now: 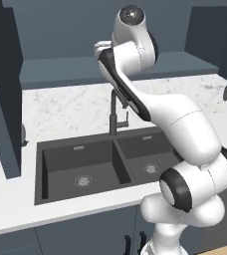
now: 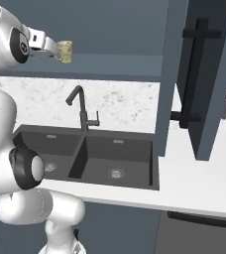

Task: Gather all objects into one cabinet and sort the glasses and bowls to opposite sides.

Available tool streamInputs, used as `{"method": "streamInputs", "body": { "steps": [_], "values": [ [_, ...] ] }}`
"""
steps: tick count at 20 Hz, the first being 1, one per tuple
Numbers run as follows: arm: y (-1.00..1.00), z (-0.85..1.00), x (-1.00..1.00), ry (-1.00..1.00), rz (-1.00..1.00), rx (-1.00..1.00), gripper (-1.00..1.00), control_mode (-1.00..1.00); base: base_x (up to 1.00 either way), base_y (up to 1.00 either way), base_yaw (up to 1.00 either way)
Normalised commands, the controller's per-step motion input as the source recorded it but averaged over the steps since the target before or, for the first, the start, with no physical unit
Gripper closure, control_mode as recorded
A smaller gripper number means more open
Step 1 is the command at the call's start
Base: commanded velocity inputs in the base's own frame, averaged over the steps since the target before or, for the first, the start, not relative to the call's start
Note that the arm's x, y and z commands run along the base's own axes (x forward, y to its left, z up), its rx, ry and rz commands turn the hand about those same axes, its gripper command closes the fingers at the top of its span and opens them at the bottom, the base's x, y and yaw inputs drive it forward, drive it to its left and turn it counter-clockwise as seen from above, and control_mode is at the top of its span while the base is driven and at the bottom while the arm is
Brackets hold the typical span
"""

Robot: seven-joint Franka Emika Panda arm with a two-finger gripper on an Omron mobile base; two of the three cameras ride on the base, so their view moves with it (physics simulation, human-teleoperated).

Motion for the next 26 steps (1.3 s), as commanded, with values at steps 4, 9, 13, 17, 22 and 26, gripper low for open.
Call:
{"method": "streamInputs", "body": {
  "steps": [4,9,13,17,22,26],
  "values": [
    [0.00,0.26,0.48,0.05,0.00,0.02,-1.00,-1.00,0.00,0.00,0.00],
    [0.04,0.08,0.41,0.09,-0.01,0.01,-1.00,-1.00,0.00,0.00,0.00],
    [0.18,0.00,0.01,0.00,0.00,0.00,-1.00,-1.00,0.00,0.00,0.00],
    [0.13,0.00,0.02,0.00,0.00,0.00,-1.00,-1.00,0.00,0.00,0.00],
    [0.00,-0.11,0.20,0.00,0.00,0.00,-1.00,-1.00,0.00,0.00,0.00],
    [0.00,0.00,0.00,0.00,0.00,0.00,-1.00,-1.00,0.00,0.00,0.00]
  ]
}}
